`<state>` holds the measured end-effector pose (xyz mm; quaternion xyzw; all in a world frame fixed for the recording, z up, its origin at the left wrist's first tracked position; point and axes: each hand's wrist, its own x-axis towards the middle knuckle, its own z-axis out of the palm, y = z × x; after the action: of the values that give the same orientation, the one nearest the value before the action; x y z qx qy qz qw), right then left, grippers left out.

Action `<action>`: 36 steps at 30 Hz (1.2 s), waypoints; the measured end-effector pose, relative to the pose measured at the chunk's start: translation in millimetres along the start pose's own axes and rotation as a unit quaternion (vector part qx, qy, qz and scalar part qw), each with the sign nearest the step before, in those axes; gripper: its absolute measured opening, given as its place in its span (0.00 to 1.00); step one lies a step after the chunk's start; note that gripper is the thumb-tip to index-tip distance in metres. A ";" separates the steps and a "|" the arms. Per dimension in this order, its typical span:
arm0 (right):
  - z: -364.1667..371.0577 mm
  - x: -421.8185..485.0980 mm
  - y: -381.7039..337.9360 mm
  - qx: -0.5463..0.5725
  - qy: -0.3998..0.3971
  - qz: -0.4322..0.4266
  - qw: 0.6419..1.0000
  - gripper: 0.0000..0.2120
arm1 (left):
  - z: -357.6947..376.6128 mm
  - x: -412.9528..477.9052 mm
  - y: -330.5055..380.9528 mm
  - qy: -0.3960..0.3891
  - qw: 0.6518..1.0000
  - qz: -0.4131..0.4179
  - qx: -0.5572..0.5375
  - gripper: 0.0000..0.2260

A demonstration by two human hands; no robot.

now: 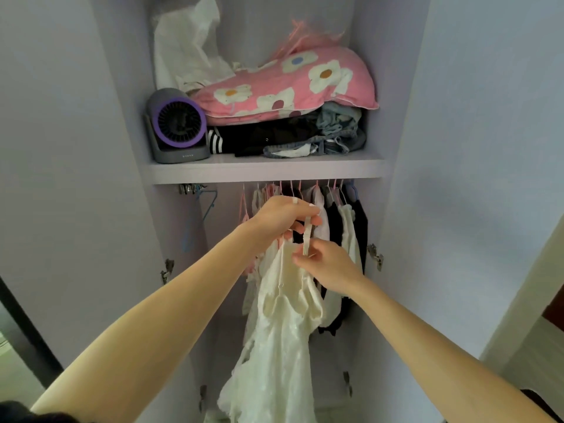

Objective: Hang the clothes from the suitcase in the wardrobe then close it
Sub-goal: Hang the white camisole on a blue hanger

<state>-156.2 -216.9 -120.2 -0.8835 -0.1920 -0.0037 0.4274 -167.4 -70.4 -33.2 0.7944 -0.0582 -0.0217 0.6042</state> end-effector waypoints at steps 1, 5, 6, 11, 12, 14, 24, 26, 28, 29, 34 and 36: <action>2.5 1.9 0.9 -0.014 0.024 -0.004 1.000 0.12 | -2.5 -0.9 0.0 0.003 1.000 -0.001 0.006 0.05; 6.9 6.8 2.8 -0.012 0.041 -0.006 0.999 0.19 | -24.2 -7.9 -1.4 0.022 0.999 -0.006 0.046 0.10; 8.1 8.4 1.9 -0.029 0.040 -0.016 0.999 0.20 | -31.8 -9.8 -2.1 0.032 0.998 -0.009 0.050 0.11; 12.2 15.7 -7.8 -0.014 -0.007 -0.022 1.000 0.17 | -53.6 -15.2 -3.8 0.069 0.997 -0.025 0.031 0.11; 12.4 15.8 -12.1 0.020 -0.026 -0.014 0.999 0.19 | -57.5 -16.0 -3.8 0.060 0.998 -0.031 0.015 0.13; 13.4 18.0 -16.9 0.066 -0.035 -0.005 0.997 0.21 | -65.5 -19.2 -2.2 0.004 0.999 -0.052 -0.003 0.17; 19.6 30.2 -24.1 0.034 -0.048 -0.021 0.998 0.12 | -84.4 -22.9 37.2 -0.183 0.946 -0.139 0.229 0.18; 24.1 29.5 -32.2 0.047 -0.057 -0.037 0.997 0.17 | -83.0 -19.7 45.7 -0.170 0.940 -0.137 0.262 0.17; 29.9 30.2 -37.9 0.033 -0.062 -0.050 0.996 0.11 | -83.0 -16.5 49.8 -0.168 0.935 -0.122 0.287 0.15; 32.4 31.3 -38.7 0.026 -0.059 -0.059 0.996 0.13 | -82.7 -15.5 50.0 -0.165 0.929 -0.113 0.312 0.14; 23.3 42.0 -39.8 0.037 0.019 -0.051 0.998 0.16 | -94.2 -9.6 27.9 -0.002 0.831 -0.037 0.555 0.08; 18.5 48.0 -40.0 0.031 0.041 -0.051 0.997 0.17 | -101.3 -11.8 16.4 0.070 0.808 -0.008 0.585 0.05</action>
<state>-128.3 -164.4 -93.6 -0.8578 -0.2194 -0.0555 0.4614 -169.5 23.6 9.4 0.9973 -0.0111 0.0667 0.0275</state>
